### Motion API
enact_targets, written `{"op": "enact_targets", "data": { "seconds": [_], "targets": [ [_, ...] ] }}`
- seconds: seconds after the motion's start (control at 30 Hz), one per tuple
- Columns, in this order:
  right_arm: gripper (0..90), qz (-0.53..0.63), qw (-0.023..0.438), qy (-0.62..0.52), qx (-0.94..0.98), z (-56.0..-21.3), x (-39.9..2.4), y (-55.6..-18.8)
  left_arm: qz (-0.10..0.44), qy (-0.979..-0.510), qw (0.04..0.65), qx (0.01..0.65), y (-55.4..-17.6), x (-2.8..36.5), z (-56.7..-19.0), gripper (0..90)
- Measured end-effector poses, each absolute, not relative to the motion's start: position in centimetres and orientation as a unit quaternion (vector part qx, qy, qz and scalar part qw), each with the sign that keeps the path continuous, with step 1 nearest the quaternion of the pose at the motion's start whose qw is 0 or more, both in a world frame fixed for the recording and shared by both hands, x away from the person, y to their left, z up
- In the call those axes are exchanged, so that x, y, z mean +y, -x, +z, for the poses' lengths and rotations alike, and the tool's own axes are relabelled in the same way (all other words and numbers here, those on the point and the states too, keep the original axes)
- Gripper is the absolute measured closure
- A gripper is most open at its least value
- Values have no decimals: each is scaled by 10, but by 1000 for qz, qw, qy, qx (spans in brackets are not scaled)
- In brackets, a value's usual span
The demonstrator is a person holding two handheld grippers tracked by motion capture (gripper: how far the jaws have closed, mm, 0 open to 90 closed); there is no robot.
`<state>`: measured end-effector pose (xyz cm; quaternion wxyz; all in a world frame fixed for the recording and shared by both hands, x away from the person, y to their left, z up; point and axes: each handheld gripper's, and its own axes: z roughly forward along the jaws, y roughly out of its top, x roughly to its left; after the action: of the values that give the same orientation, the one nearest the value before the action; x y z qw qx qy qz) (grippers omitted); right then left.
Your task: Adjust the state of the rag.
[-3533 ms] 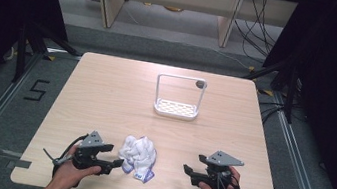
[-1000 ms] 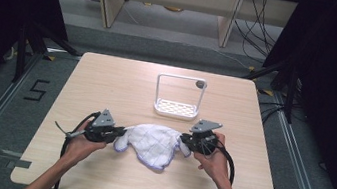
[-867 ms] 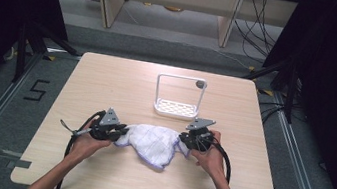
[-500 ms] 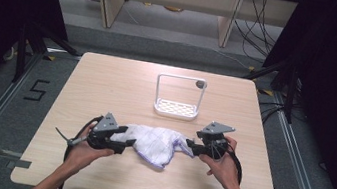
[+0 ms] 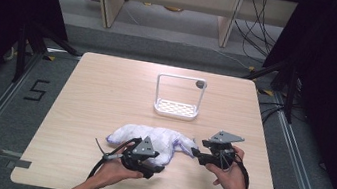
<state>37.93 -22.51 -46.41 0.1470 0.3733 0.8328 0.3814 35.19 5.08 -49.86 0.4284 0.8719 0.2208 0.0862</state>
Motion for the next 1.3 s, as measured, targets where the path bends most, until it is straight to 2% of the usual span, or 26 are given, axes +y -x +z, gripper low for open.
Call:
{"op": "enact_targets", "data": {
  "seconds": [0.13,0.17,0.2,0.27,0.33,0.57,0.63,0.73,0.87,0.9,0.97,1.07,1.17,1.3],
  "targets": [
    [457,383,150,-376,830,-462,-227,-379,102,-889,396,205,-358,48,-506,557],
    [457,383,151,-378,829,-462,-227,-379,117,-894,386,194,-360,48,-506,613],
    [457,384,141,-393,824,-463,-226,-378,118,-895,384,193,-362,48,-508,684],
    [460,382,150,-374,832,-465,-226,-381,116,-896,382,193,-365,48,-510,801],
    [468,376,151,-366,838,-468,-222,-382,123,-894,389,188,-365,49,-506,843],
    [492,353,153,-353,853,-479,-211,-384,113,-856,448,233,-375,70,-483,848],
    [496,341,131,-363,857,-486,-206,-386,111,-850,455,240,-378,77,-478,847],
    [509,337,135,-354,862,-494,-201,-391,102,-844,464,250,-380,84,-473,845],
    [625,319,150,-339,872,-498,-195,-394,97,-843,467,249,-381,86,-469,843],
    [675,310,142,-346,874,-499,-193,-393,99,-839,472,252,-380,86,-469,843],
    [784,308,162,-326,879,-501,-194,-396,104,-840,469,251,-381,88,-466,844],
    [890,306,161,-319,882,-499,-198,-396,108,-832,480,257,-384,95,-459,846],
    [900,310,150,-313,885,-496,-201,-395,114,-829,482,261,-385,102,-453,845],
    [900,321,156,-312,880,-490,-199,-391,124,-819,490,271,-388,111,-445,847]
  ]
}}
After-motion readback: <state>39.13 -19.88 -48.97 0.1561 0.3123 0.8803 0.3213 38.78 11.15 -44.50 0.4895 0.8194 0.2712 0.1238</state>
